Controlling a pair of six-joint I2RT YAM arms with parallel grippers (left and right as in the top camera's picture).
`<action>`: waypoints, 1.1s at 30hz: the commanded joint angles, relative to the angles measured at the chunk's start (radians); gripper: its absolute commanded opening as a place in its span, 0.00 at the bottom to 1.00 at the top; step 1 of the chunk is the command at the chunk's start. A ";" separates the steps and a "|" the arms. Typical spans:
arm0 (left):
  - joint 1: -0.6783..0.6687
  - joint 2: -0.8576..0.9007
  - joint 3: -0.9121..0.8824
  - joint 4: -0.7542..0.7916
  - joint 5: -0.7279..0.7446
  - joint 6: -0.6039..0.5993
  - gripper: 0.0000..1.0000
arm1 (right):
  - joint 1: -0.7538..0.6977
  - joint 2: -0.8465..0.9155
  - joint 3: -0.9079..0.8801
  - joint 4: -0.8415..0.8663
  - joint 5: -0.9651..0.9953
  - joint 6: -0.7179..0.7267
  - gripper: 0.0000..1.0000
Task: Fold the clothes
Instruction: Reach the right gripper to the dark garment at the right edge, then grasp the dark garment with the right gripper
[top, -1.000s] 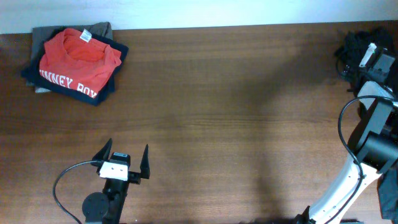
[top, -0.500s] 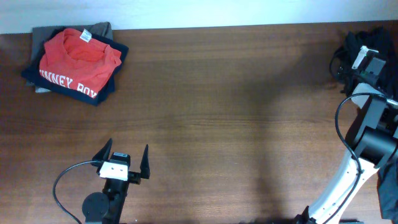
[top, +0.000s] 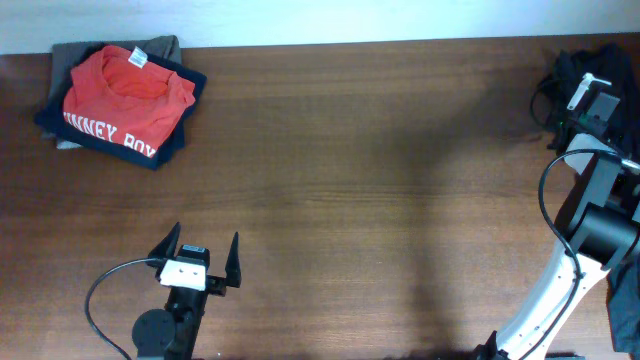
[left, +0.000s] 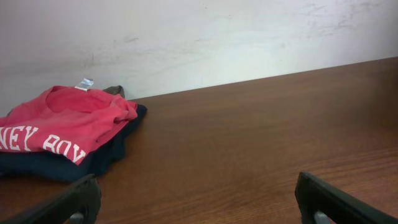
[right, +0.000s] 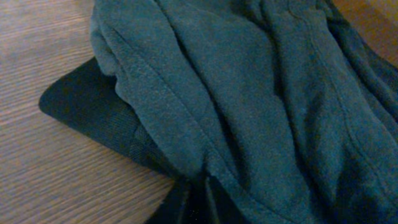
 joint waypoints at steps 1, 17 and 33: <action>0.006 -0.007 -0.006 -0.002 -0.007 0.016 0.99 | 0.009 -0.013 0.021 -0.004 0.002 0.061 0.06; 0.006 -0.007 -0.006 -0.002 -0.007 0.016 0.99 | 0.010 -0.206 0.022 -0.103 0.001 0.109 0.04; 0.006 -0.007 -0.006 -0.002 -0.007 0.016 0.99 | 0.137 -0.283 0.022 -0.278 -0.006 0.109 0.04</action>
